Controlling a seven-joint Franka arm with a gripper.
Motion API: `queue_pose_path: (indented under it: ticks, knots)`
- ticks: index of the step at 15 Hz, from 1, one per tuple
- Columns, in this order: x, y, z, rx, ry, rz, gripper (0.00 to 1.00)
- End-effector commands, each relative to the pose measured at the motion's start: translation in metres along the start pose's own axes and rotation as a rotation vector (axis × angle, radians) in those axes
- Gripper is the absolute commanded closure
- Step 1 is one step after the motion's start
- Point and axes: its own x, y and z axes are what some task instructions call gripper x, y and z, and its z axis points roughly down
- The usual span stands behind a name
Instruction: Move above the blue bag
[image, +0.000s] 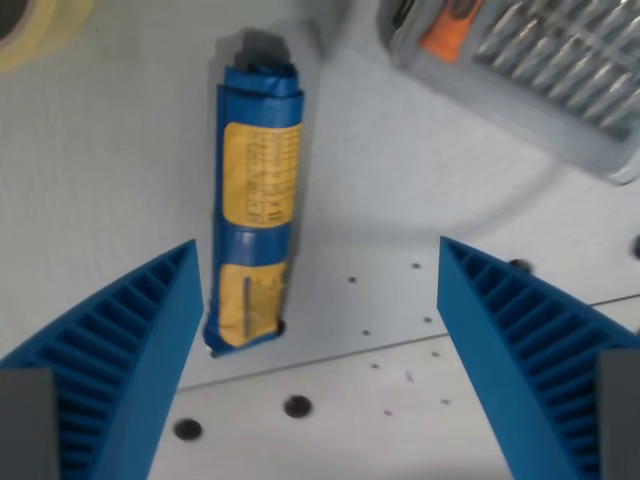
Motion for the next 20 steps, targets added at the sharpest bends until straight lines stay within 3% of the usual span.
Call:
queue_pose_path:
  ticks: [1,11,20]
  knots:
    - [-0.007,-0.009,0.014,0.019,0.081,0.137,0.0]
    - [-0.02,-0.027,0.061,0.028,0.076,0.171,0.0]
    - [-0.029,-0.032,0.077,0.03,0.088,0.153,0.0]
